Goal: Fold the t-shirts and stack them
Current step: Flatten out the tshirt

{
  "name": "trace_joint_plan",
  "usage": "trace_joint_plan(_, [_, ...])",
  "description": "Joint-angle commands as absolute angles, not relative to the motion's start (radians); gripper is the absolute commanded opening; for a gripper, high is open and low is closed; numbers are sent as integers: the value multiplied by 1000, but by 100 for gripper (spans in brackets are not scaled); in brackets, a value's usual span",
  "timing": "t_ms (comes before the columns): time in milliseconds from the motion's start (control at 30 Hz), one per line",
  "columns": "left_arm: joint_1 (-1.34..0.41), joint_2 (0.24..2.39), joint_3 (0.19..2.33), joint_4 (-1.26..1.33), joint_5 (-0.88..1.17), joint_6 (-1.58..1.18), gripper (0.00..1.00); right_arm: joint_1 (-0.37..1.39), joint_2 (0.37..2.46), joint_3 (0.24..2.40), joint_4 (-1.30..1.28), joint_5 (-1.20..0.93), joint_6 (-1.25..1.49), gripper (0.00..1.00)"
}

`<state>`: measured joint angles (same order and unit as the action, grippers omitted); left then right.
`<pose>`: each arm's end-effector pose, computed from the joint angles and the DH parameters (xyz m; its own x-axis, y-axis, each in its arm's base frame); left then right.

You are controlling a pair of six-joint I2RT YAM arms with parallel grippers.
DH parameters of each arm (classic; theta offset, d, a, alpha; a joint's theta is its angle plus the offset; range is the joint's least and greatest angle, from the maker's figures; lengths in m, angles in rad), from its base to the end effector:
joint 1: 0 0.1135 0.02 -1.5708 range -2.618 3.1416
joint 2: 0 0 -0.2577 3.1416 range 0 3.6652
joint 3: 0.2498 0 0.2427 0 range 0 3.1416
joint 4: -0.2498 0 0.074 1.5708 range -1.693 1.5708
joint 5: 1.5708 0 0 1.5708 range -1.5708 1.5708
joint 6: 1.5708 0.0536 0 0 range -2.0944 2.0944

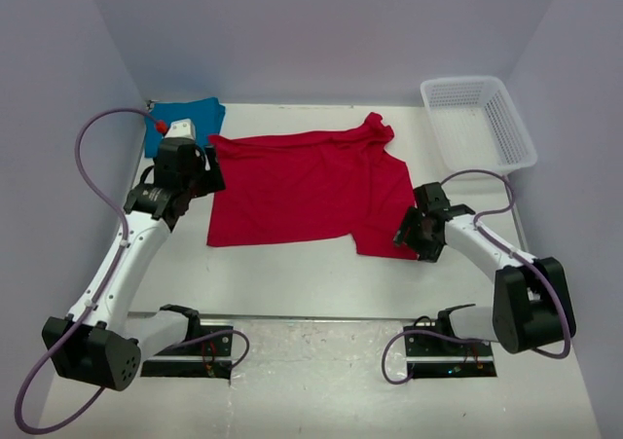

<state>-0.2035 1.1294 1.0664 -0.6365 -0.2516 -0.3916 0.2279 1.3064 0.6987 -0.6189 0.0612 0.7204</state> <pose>0.2424 -0.0364 0.3105 -0.5863 -0.2564 -0.7684 -0.2322 0.9620 -0.1439 0.2180 0.0472 0.1572 -0.8247 0.4847 -0.2916 0.4506 0.8745 0.1793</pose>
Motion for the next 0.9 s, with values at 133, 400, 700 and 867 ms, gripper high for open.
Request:
trace_joint_plan(133, [-201,1062,1146,-672,-259,-350,83,201,1370,683,-565,81,772,66])
trace_joint_plan(400, [-201,1046,1155,-666,-204,-356,84,166,1384,686,-583,35,772,59])
trace_joint_plan(700, [-202,1031,1106,-632,-184,-350,86,160,1428,727,-640,25,779,37])
trace_joint_plan(867, [-202,1049,1074,-620,-198,-339,83,160,1419,719,-640,35,804,18])
